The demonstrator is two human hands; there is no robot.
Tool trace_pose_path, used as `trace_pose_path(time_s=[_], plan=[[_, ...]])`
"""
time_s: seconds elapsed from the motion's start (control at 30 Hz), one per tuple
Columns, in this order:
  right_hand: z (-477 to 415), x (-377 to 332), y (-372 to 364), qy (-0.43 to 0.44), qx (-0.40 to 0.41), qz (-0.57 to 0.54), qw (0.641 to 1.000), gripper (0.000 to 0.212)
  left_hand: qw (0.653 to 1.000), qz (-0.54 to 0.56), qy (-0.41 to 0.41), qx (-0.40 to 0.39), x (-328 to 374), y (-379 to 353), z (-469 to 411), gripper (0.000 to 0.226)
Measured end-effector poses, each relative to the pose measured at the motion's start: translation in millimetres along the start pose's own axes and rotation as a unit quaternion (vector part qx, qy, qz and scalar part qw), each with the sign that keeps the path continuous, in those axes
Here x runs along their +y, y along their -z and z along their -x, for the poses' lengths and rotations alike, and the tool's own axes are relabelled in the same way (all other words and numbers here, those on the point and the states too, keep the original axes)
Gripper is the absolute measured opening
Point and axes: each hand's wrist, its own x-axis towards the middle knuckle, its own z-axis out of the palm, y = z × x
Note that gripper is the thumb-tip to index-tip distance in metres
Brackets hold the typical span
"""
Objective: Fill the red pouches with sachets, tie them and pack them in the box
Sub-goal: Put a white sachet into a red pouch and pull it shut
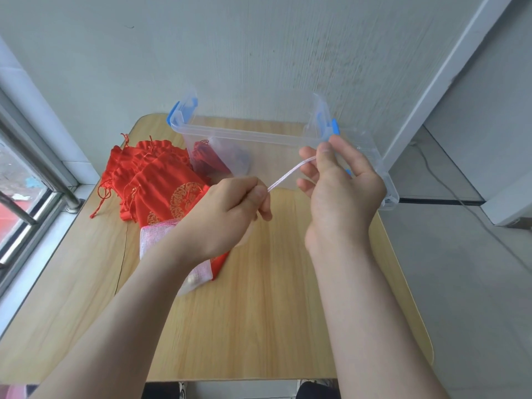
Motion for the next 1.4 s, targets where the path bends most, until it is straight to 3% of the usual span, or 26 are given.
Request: trace_pose_path(time_s=[0.1,0.23,0.57,0.7,0.83,0.93,1.17,1.27,1.4], plan=[[-3,2,0,-0.002,-0.029,-0.018,0.999,0.021,1.000,-0.006,-0.015,-0.016,-1,-3,-1,0.029],[-7,5,2,-0.068,-0.143,-0.015,0.987,0.037,0.997,0.057,0.021,0.037,3,-5,-1,0.023],[-3,15,5,-0.086,-0.195,0.205,0.955,0.033,0.969,0.221,0.079,0.075,-8,2,-4,0.024],[-6,14,5,-0.083,-0.177,0.279,0.940,0.007,0.982,0.167,0.074,0.050,-10,2,-5,0.022],[-7,17,7,-0.113,-0.180,0.378,0.901,0.037,0.998,0.059,0.022,0.002,-5,0,-2,0.025],[-8,21,7,-0.162,-0.185,0.338,0.909,0.035,0.999,0.042,0.032,-0.010,-5,2,-1,0.034],[-15,25,6,-0.168,-0.151,0.232,0.946,0.006,0.992,0.057,0.109,0.029,-5,3,1,0.021],[-16,20,5,-0.161,-0.145,0.190,0.958,0.005,0.981,0.100,0.150,0.073,-5,7,-1,0.019],[-15,17,6,-0.149,-0.152,0.213,0.953,0.006,0.949,0.225,0.193,0.108,1,10,-3,0.022]])
